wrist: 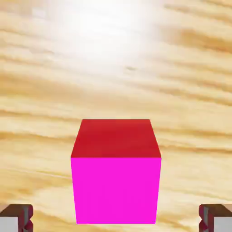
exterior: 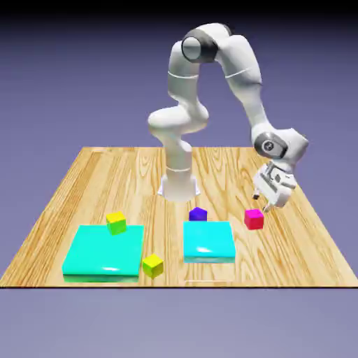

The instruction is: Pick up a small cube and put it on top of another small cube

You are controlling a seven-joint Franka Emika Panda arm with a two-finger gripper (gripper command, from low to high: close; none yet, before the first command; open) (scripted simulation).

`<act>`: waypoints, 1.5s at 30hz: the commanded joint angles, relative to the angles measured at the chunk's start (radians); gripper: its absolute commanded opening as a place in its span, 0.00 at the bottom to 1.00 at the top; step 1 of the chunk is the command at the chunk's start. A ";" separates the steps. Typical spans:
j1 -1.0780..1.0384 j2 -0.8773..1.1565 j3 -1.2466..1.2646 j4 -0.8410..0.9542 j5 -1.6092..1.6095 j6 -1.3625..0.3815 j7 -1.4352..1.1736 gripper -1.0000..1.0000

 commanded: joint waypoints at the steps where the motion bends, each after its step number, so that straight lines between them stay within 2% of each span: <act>1: 0.008 0.036 -0.024 0.001 -0.043 0.026 0.030 0.50; 3: 0.017 0.076 -0.051 0.002 -0.091 0.054 0.064 0.50; 4: 0.017 0.076 -0.051 0.002 -0.091 0.054 0.064 0.00; 10: -0.023 -0.105 0.070 -0.003 0.125 -0.074 -0.088 0.00; 35: -0.926 -0.322 -0.704 0.144 0.956 -0.353 0.845 0.00; 37: -0.935 -0.324 -0.712 0.145 0.964 -0.355 0.854 0.00; 41: -0.918 -0.216 -0.680 0.067 1.058 -0.183 0.785 0.00; 42: -0.918 -0.216 -0.680 0.067 1.058 -0.183 0.785 1.00; 45: -0.927 -0.270 -0.696 0.107 1.011 -0.270 0.820 1.00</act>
